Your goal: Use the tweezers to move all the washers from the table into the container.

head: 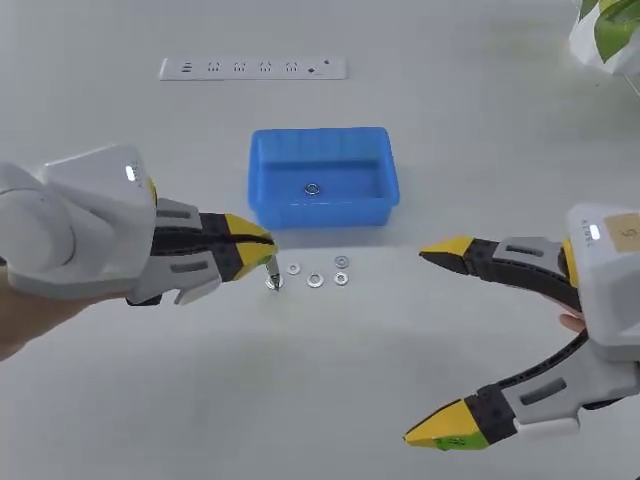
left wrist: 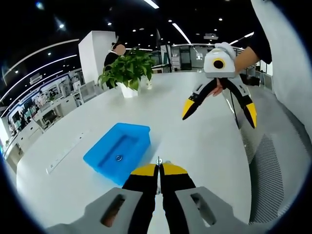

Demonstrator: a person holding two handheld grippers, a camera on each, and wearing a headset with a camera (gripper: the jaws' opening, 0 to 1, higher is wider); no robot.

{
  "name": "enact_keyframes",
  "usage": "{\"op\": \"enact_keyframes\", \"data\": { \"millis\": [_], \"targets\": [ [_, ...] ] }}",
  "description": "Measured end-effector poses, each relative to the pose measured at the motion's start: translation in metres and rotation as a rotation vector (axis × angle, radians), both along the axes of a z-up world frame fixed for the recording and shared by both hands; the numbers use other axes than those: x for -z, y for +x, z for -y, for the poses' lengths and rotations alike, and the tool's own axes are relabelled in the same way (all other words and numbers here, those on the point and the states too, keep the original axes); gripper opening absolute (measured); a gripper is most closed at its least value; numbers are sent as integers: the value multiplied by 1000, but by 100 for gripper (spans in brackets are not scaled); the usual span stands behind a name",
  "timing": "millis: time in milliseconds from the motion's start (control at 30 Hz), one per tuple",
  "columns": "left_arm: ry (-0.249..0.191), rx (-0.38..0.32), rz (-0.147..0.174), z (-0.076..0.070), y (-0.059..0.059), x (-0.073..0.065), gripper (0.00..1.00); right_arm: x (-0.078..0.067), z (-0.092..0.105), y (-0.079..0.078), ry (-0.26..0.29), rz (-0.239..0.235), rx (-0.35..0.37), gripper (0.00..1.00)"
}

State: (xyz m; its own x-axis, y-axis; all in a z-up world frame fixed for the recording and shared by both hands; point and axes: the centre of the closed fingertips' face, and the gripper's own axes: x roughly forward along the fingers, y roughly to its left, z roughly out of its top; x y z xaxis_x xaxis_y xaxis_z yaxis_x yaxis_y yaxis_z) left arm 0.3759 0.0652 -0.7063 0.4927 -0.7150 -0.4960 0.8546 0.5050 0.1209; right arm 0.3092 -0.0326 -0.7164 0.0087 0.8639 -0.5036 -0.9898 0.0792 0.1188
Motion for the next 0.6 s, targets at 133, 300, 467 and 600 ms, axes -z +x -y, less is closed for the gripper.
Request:
{"op": "enact_keyframes", "data": {
  "millis": [133,300,467,600],
  "targets": [
    [3,21,-14,-1,-4,0,5,0,0,0,4,-8,9,100],
    [9,14,-52,-5,-2,0,5,0,-6,5,16,-17,8,99],
    [30,44,-86,-6,0,0,5,5,-28,19,23,-11,-23,95],
    [47,79,-116,-4,1,1,5,10,-56,30,32,16,-68,88]
  ]
}}
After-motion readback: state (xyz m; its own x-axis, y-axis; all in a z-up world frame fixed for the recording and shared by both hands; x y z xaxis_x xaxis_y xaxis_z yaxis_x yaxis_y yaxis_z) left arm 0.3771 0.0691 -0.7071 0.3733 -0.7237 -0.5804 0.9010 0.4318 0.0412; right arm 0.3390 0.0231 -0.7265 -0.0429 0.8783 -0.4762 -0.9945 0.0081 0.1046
